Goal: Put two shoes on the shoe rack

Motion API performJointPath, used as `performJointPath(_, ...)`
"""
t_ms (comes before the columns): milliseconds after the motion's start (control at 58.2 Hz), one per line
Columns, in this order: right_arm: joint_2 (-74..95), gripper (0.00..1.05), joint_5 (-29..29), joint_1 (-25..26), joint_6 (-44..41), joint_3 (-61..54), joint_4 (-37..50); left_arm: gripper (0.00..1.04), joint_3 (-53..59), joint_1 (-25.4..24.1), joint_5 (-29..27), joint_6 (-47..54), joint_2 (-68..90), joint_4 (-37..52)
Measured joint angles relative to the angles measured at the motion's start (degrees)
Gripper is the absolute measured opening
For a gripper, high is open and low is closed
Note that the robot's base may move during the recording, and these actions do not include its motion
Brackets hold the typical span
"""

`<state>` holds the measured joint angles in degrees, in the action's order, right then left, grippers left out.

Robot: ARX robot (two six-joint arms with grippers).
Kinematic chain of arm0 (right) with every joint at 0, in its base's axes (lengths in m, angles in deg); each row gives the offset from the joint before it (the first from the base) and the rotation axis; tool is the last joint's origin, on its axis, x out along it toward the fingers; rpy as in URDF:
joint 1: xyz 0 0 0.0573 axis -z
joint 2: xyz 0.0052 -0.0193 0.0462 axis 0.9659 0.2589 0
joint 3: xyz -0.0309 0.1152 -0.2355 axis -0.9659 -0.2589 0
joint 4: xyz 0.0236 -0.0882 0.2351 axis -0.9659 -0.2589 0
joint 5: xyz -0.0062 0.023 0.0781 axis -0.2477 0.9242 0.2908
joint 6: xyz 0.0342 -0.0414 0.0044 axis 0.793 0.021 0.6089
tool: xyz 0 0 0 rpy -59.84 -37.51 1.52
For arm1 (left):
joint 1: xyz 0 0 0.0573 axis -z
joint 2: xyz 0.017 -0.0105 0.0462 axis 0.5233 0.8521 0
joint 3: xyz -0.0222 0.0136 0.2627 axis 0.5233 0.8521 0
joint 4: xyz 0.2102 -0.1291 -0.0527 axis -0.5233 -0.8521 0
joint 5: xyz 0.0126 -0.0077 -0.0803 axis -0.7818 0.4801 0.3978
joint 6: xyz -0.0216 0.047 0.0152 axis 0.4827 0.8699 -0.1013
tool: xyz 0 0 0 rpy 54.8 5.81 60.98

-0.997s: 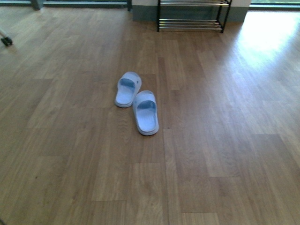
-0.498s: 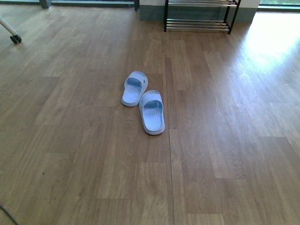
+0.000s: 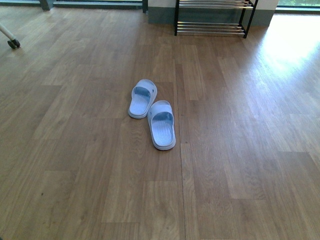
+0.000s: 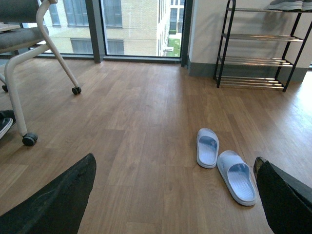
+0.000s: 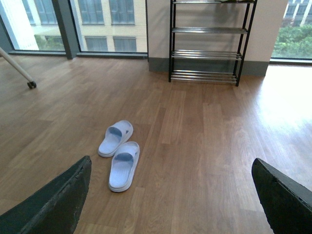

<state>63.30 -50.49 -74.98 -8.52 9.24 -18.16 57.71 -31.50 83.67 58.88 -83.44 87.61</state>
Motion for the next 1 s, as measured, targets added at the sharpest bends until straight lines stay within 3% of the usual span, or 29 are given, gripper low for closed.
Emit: performJointPath(997, 0.0, 0.95, 0.2, 0.0, 0.0, 0.0, 0.0, 0.95, 0.0, 0.0, -0.1, 0.0, 0.0, 0.0)
